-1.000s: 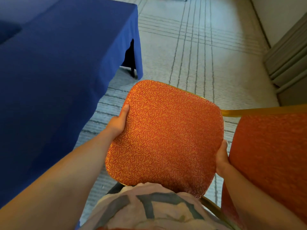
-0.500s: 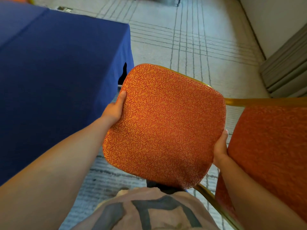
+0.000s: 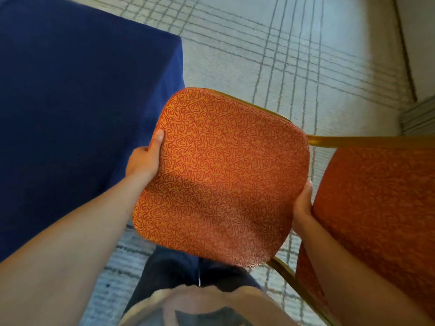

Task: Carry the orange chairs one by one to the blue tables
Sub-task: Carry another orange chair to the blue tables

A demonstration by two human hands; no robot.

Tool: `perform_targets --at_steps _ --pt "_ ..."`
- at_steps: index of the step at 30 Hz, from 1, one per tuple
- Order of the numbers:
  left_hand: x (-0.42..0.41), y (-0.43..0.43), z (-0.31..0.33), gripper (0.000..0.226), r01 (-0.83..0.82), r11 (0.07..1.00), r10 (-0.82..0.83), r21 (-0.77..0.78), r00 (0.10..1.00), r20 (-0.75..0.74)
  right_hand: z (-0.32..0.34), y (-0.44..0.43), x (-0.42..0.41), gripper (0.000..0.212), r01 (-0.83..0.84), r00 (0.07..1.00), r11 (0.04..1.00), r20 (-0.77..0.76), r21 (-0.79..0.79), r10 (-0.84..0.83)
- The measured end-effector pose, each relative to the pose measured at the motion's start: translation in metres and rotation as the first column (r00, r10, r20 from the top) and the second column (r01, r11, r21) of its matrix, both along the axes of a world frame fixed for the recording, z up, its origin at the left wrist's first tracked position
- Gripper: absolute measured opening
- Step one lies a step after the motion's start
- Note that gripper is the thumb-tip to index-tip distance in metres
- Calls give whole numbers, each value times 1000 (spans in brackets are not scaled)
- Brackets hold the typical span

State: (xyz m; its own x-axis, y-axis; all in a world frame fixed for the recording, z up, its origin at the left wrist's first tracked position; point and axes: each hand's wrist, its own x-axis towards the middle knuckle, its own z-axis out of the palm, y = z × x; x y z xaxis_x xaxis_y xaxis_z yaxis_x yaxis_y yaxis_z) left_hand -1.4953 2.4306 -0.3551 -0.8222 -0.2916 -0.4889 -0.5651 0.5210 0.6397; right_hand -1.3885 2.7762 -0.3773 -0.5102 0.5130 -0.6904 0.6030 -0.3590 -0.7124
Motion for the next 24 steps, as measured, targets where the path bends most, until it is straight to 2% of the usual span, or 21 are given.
perform_targets --at_steps 4,11,15,18,22,24 --pt "-46 5 -31 109 -62 998 62 8 997 52 -29 8 -56 72 -10 996 1000 89 -20 11" --pt "-105 9 -125 116 -85 995 91 -58 990 110 -121 22 -124 68 0 984 1000 180 -6 2" --pt "-129 14 -173 98 -47 993 57 -105 995 87 -167 27 -147 67 -1 981 999 196 -50 11" --pt "-143 13 -206 98 -62 991 69 -115 996 59 -202 27 -160 64 -2 979 997 201 -71 16" --pt "-154 14 -239 61 -100 986 108 -132 993 54 -241 26 -174 60 -25 975 994 216 -107 48" --pt "-157 10 -258 66 -124 987 133 -99 987 88 -257 23 -177 61 -35 970 993 236 -109 60"
